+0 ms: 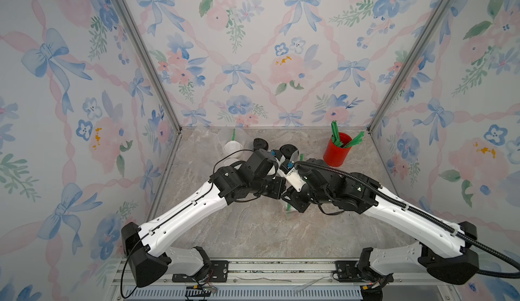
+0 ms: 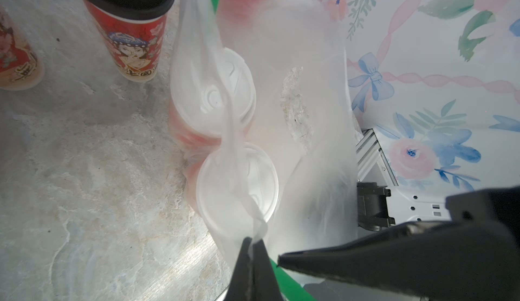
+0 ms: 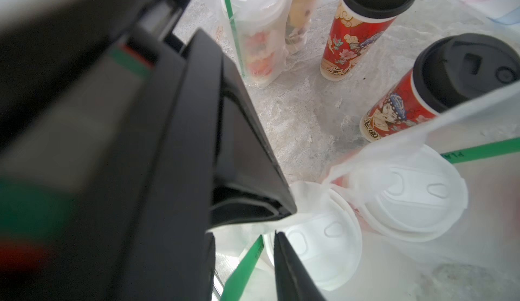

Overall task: Pack milk tea into plastic carrier bags
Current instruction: Place the straw in the plastic carrier bag, then pick up the plastic carrier bag from the center of the board.

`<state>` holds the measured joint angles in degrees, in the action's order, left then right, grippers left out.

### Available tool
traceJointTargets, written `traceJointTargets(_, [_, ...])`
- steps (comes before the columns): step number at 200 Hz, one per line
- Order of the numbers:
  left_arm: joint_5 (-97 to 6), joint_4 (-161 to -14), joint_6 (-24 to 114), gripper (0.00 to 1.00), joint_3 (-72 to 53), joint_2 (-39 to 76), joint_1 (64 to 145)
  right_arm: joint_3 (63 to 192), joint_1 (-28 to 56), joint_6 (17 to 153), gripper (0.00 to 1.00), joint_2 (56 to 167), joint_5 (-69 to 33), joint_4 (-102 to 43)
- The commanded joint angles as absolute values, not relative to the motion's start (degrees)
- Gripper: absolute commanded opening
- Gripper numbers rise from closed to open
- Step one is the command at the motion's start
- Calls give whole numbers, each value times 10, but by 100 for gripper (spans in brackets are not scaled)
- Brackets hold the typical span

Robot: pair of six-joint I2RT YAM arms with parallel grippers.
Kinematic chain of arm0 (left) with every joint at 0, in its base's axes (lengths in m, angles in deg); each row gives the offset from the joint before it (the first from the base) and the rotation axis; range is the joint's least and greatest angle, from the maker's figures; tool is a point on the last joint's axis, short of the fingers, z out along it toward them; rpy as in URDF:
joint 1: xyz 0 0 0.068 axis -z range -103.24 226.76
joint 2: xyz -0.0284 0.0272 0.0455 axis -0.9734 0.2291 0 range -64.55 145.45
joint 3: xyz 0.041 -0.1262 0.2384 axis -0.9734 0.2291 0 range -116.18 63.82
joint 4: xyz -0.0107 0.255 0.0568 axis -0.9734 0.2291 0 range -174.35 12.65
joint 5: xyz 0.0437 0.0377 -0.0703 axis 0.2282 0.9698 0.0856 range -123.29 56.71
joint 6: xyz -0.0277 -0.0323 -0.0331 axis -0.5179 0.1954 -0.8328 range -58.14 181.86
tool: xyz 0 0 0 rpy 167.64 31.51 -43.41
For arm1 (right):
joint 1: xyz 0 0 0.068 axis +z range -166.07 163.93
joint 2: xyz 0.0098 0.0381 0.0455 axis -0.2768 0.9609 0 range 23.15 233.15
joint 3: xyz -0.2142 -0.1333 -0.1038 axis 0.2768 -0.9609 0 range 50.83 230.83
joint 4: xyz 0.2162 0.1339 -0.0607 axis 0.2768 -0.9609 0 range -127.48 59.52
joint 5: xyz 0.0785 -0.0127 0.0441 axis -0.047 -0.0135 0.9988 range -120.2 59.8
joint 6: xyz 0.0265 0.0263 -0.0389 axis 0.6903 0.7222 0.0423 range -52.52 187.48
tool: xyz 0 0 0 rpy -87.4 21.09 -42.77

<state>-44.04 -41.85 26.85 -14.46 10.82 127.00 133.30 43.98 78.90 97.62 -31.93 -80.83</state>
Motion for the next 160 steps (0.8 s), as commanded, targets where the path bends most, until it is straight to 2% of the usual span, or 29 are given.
traceJointTargets(1, [-437,-438,278,0,-153,103,1272,1354,438,800,42,943,-324,-830])
traceJointTargets(56, [-431,-439,282,1,-156,102,1272,1378,423,819,44,911,-345,-840])
traceJointTargets(97, [-407,-439,289,16,-165,98,1271,1399,396,867,45,891,-353,-845])
traceJointTargets(160, [-353,-438,336,40,-199,115,1249,1405,257,1001,58,868,-312,-904])
